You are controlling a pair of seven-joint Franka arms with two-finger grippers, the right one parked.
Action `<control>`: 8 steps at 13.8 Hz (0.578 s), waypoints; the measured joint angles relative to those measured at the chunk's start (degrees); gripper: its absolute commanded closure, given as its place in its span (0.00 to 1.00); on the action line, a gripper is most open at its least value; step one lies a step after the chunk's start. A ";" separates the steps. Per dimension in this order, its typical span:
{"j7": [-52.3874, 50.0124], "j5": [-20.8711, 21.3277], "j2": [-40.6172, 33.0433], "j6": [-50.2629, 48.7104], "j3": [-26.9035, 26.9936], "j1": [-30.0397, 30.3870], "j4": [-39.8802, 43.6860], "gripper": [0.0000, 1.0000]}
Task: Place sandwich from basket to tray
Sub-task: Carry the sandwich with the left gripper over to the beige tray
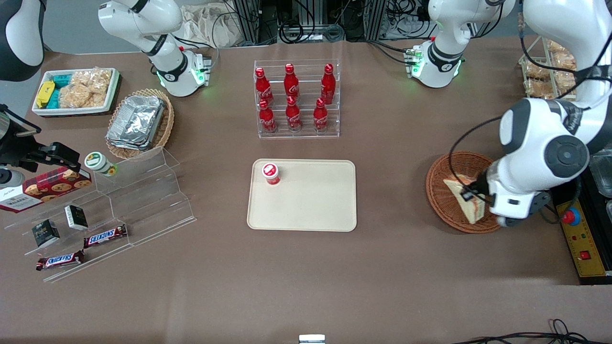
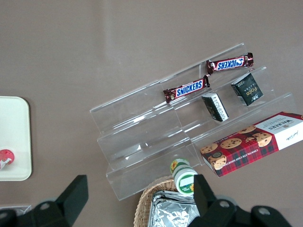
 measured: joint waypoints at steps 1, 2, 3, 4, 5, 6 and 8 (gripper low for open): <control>1.71 -0.05 0.23 -1.51 -2.04 -1.11 2.20 1.00; 2.05 -0.09 0.58 -2.19 -3.65 -2.46 3.65 1.00; 2.00 -0.48 1.04 -2.28 -4.74 -4.04 4.34 1.00; 1.76 -1.43 1.82 -2.16 -5.35 -5.83 4.57 1.00; 1.25 -2.43 3.05 -1.39 -5.61 -7.87 4.59 1.00; 0.10 -2.98 4.77 0.41 -5.72 -10.07 4.59 1.00; -4.68 -3.04 9.33 6.39 -5.78 -14.63 4.68 1.00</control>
